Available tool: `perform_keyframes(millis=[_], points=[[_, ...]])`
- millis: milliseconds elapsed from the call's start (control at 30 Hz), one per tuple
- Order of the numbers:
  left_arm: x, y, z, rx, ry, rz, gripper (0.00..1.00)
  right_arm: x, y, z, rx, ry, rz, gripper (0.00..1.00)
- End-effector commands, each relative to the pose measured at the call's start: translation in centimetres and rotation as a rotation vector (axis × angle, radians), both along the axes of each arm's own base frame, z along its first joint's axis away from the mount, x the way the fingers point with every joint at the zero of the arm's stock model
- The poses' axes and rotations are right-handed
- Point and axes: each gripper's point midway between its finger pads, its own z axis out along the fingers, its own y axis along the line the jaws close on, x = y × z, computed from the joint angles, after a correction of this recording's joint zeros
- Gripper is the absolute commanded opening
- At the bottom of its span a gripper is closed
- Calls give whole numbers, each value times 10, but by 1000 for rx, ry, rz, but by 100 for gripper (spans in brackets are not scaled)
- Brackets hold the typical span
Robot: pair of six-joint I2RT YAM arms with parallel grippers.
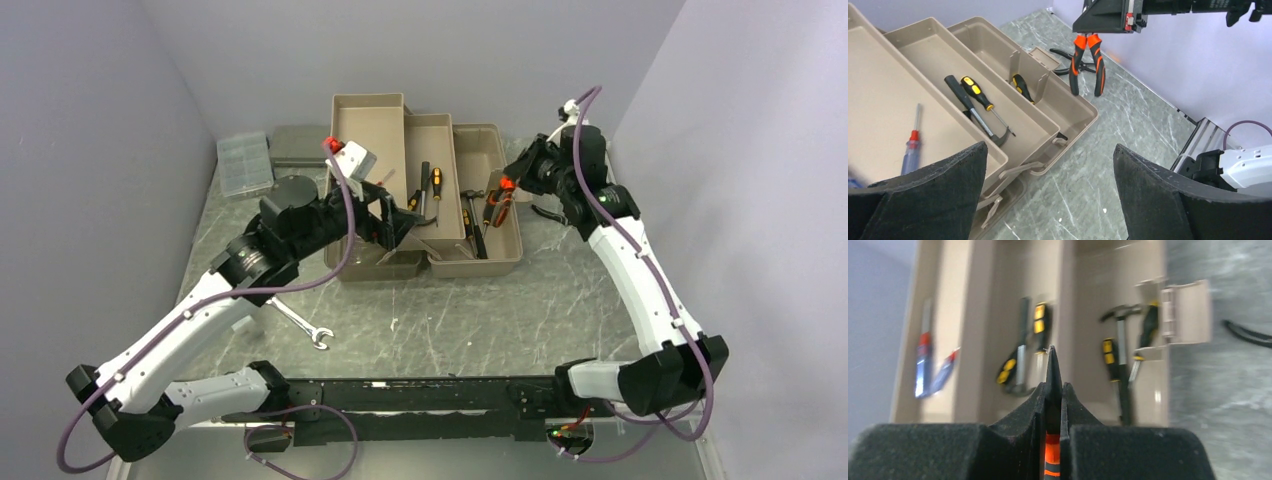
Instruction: Pack the tool kit
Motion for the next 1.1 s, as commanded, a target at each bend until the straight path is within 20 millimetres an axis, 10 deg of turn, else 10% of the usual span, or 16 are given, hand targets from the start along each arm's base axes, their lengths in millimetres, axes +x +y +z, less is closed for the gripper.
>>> perform_keyframes(millis=[0, 567, 633, 767, 1067], points=[[-7, 22, 8, 0, -35, 53, 95, 20, -39, -14, -189, 19, -108, 0], [-33, 91, -33, 80, -21, 224, 98, 119, 21, -136, -113, 273, 126, 0], [-34, 95, -30, 80, -31, 233, 99, 130, 34, -136, -68, 272, 169, 3], [-34, 100, -28, 93, -41, 250, 99, 145, 38, -125, -60, 270, 161, 62], [-37, 107, -33, 101, -58, 258, 99, 136, -28, -70, -188, 194, -34, 62]])
